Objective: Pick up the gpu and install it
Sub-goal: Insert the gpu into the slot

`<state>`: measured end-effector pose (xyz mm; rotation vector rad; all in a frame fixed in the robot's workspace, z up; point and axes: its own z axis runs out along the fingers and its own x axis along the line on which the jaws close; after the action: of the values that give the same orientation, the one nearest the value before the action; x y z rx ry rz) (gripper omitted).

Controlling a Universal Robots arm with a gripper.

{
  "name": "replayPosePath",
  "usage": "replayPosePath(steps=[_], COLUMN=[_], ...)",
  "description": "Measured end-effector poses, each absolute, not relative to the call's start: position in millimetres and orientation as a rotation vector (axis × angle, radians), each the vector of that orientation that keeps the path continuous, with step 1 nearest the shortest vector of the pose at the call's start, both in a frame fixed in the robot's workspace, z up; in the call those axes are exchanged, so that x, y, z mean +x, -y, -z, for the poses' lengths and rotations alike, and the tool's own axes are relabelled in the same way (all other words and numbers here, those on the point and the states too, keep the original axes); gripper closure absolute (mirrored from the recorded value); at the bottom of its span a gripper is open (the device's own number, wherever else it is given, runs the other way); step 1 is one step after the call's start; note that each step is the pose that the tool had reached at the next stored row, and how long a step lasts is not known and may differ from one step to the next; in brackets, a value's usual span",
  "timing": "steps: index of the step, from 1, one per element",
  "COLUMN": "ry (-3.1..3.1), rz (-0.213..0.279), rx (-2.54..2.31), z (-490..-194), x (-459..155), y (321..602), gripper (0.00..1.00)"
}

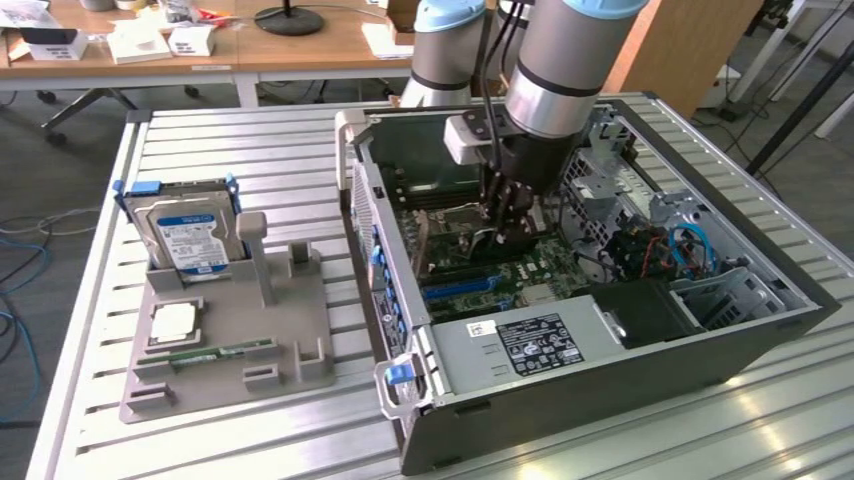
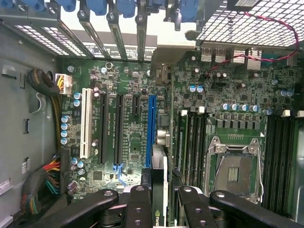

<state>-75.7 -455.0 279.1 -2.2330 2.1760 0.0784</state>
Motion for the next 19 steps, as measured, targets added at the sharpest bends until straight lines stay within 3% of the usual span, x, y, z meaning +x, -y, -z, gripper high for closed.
replayPosePath(steps=[19], ry=[-2.172], rz=[-0.078], rx=[-2.238], z=[-278.9], x=[-81.0], y=[460.0], gripper=[0.74])
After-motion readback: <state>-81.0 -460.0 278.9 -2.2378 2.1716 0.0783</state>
